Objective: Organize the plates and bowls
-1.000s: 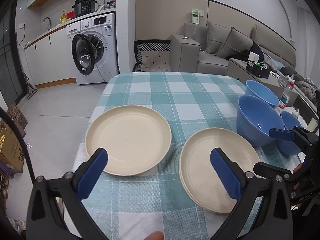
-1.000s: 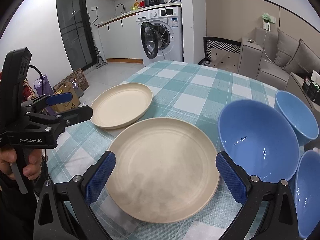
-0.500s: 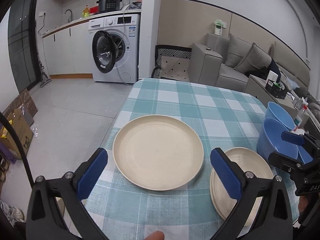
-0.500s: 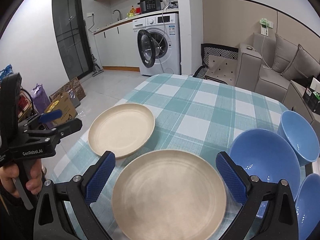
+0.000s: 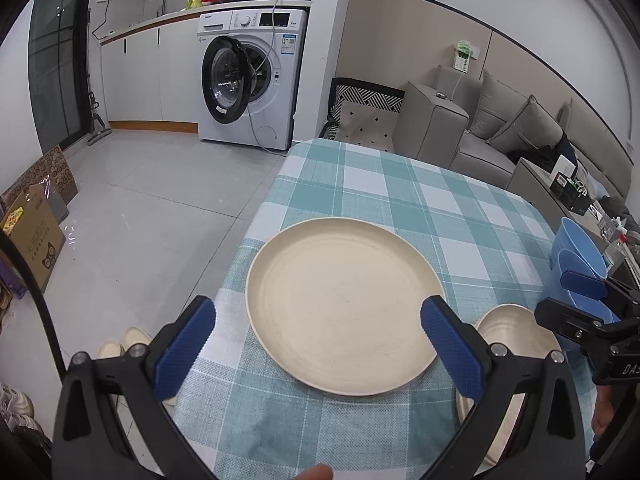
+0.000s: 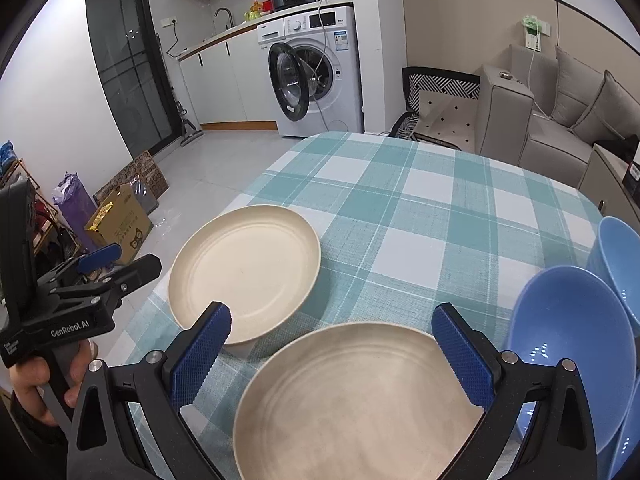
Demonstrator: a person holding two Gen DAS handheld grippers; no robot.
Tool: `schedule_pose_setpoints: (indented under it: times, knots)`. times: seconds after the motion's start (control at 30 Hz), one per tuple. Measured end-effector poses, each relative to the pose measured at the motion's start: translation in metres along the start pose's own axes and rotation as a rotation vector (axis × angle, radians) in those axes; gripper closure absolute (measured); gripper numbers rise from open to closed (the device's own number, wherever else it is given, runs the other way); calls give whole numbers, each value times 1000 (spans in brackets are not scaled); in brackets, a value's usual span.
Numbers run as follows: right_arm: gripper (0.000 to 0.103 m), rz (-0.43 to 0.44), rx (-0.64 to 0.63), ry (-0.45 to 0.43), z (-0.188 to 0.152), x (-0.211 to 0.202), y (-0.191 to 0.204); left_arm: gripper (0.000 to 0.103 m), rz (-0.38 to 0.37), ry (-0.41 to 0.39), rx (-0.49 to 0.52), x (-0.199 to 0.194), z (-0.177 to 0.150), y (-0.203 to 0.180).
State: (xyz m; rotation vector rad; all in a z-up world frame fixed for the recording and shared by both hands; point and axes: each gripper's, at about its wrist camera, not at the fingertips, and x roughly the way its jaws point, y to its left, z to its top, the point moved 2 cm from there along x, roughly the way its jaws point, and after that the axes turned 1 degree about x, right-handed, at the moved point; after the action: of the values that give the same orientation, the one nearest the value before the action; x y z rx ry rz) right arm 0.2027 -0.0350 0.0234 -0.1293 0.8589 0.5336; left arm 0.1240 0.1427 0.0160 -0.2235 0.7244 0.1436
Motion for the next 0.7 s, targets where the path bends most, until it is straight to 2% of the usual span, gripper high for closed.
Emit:
schedule_pose_setpoints:
  times: [0.27,0.7]
  knots:
    - [1,4,30,44,8,28,2,2,-14,68,-52,25,-7,12]
    - [1,21,57,109,12,70,4,8,-3,85,-79,42,-13,25]
